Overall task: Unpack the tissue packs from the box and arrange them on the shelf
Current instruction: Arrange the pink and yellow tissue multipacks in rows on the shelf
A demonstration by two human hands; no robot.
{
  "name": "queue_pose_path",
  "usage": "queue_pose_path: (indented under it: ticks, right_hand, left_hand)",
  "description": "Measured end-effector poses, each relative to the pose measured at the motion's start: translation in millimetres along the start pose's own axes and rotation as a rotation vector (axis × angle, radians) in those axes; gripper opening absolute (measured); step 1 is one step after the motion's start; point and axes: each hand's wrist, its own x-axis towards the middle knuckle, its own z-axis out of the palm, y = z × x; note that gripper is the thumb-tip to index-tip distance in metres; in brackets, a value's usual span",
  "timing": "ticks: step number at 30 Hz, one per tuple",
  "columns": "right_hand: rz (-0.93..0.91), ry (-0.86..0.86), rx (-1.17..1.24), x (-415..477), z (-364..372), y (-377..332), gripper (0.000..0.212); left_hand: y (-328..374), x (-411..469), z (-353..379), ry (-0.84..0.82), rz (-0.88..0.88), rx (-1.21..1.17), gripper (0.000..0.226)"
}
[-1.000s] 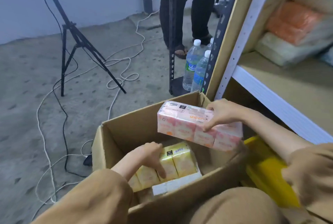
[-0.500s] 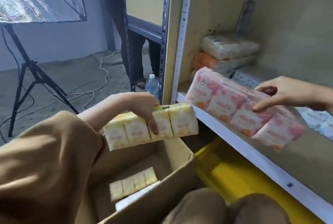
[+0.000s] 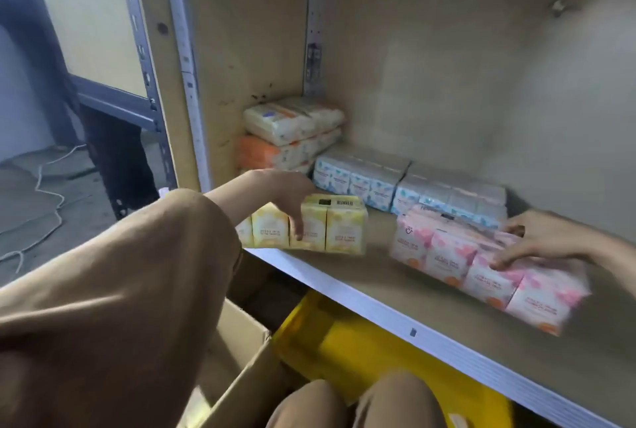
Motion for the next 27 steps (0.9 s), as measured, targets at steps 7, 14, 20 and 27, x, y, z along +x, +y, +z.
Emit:
queue_pose_path:
  ticks: [7, 14, 20, 27]
  right_hand:
    - [0.189, -0.092, 0.054, 4, 26, 44, 0.095]
    - [0.202, -0.093, 0.080, -3, 38, 45, 0.102]
    - [0.080, 0.019, 0.029, -4, 28, 18, 0.084]
    - [-0.228, 0.103, -0.135, 15, 39, -43, 0.033]
  left_hand:
    - [30, 46, 22, -0.021, 0.068, 0.021, 0.085]
    - [29, 73, 39, -0.009, 0.082, 0.067, 0.100]
    - [32, 68, 37, -0.026, 0.156, 0.086, 0.109]
    - [80, 57, 21, 0.189, 0.569, 0.271, 0.063]
